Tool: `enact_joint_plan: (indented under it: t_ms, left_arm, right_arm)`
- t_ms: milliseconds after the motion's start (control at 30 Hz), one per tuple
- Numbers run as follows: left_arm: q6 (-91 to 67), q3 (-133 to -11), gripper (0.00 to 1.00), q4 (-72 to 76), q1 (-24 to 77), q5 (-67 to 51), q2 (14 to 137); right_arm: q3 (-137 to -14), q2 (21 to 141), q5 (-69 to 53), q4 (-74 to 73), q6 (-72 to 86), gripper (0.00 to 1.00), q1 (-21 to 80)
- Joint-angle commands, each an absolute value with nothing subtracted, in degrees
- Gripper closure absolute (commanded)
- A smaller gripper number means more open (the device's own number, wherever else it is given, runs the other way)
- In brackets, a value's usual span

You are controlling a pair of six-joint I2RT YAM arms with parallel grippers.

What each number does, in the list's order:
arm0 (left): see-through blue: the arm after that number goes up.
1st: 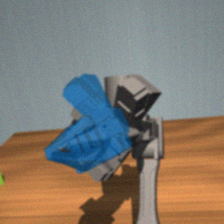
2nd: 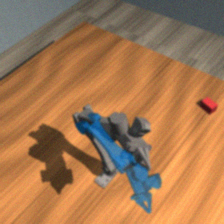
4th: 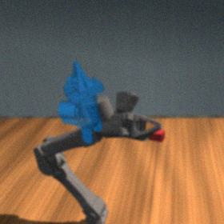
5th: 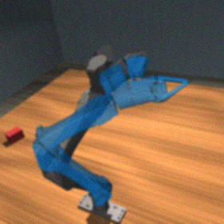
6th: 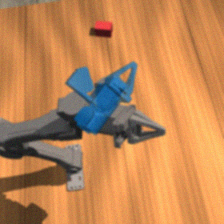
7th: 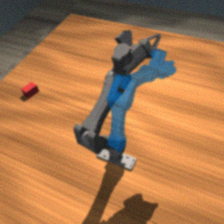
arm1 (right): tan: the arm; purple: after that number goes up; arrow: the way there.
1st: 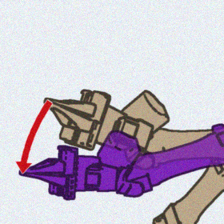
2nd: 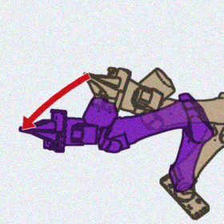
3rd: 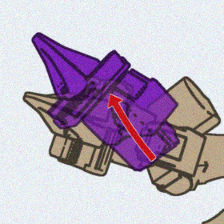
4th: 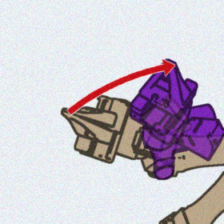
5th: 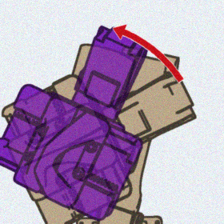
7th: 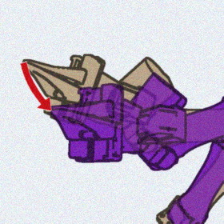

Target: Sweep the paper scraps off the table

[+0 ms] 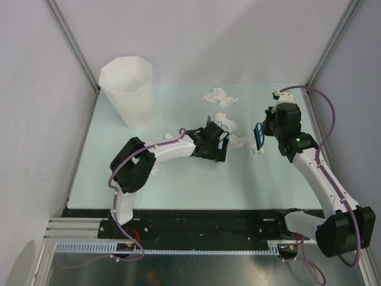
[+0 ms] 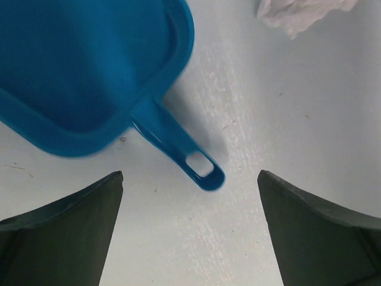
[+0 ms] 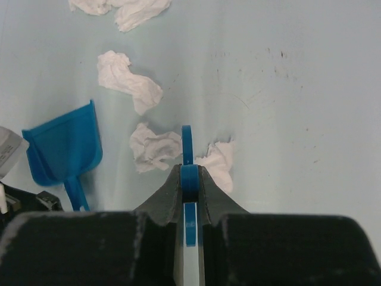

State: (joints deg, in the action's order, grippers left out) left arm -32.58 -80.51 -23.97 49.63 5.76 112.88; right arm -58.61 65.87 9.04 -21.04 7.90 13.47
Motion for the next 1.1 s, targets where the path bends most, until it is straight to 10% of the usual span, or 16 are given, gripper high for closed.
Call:
enact_joint_plan:
  t_ms: [0,467,700,1067]
  left_arm:
    - [-35.33,-84.55,0.05,-24.52,50.36,5.02,115.66]
    - [-32.78,-86.48,0.43,-24.43,47.73,8.45,121.55]
    - [-27.61,-82.1,1.0,-24.34,40.53,-1.56,117.96]
    - [3.49,-74.89,1.0,-24.35,35.25,-8.54,92.31]
  right_arm:
    - [-58.36,62.76,9.49,-20.65,6.6,1.0,13.27]
    - [-57.39,59.85,4.75,-20.83,5.71,1.0,13.36]
    - [-57.39,58.01,2.99,-20.83,5.8,1.0,13.62]
    - [-57.3,57.83,-1.91,-11.44,5.62,1.0,32.12]
